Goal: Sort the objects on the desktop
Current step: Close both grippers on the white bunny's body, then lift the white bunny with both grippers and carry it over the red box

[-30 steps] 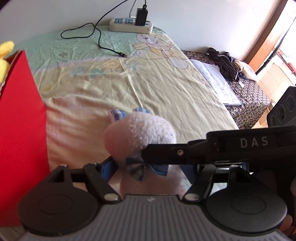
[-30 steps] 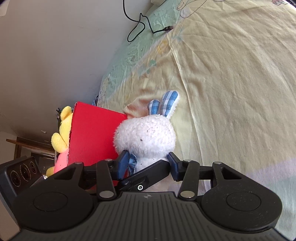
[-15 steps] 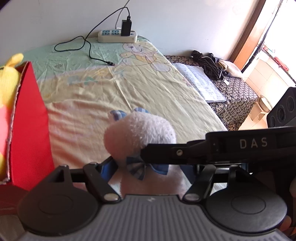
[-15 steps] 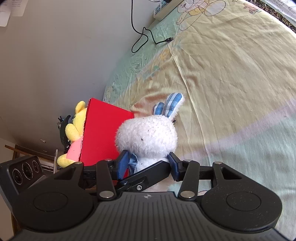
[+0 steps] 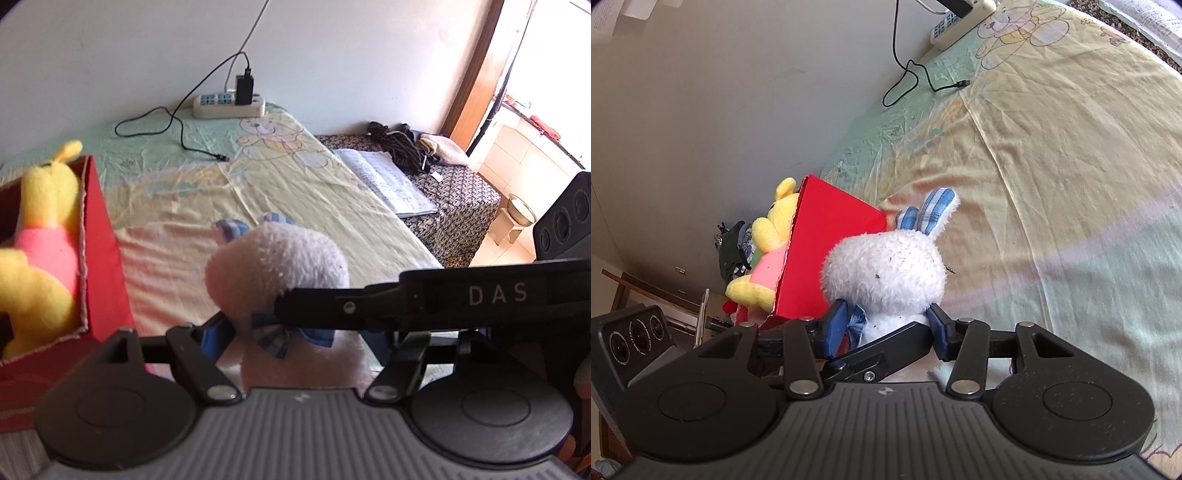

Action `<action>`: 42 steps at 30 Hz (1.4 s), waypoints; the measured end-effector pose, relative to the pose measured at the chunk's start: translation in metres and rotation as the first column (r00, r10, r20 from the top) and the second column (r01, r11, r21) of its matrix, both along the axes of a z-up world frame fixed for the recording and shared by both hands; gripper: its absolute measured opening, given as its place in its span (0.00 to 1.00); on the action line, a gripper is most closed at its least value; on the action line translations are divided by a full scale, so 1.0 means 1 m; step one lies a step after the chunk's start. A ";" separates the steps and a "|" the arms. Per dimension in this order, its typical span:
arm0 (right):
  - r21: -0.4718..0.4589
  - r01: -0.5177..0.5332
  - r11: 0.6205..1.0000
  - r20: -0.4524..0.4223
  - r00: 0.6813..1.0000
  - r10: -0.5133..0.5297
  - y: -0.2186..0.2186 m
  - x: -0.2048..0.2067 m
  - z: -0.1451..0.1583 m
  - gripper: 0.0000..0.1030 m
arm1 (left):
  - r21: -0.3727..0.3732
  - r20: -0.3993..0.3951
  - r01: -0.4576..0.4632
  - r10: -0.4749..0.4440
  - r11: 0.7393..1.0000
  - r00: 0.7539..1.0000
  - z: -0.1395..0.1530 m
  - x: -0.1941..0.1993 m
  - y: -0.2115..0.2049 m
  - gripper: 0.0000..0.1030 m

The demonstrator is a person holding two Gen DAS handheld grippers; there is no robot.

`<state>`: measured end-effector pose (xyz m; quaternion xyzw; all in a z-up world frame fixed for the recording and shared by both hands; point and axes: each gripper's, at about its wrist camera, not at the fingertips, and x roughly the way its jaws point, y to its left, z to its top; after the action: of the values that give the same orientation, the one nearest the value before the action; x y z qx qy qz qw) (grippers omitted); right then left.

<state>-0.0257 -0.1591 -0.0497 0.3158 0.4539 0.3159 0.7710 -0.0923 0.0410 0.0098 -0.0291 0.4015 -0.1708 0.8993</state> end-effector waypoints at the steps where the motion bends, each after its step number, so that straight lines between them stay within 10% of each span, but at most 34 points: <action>1: 0.000 0.008 1.000 0.013 1.000 -0.008 0.001 -0.003 0.004 0.49 | -0.001 0.018 0.015 -0.015 1.000 1.000 0.005 -0.002 0.002 0.70; 23: 0.083 0.134 0.987 0.303 0.941 -0.153 0.104 -0.052 0.102 0.49 | -0.043 0.311 0.021 -0.006 0.999 0.950 0.086 -0.053 0.140 0.71; 42: 0.053 0.052 0.997 0.300 0.952 -0.065 0.210 -0.037 0.098 0.49 | -0.111 0.259 -0.056 0.083 0.992 0.962 0.061 -0.043 0.235 0.71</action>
<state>-0.0628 0.0512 0.0485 0.2943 0.3141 0.3474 0.8331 -0.1356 0.2765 0.0706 -0.0664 0.2681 -0.1620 0.9473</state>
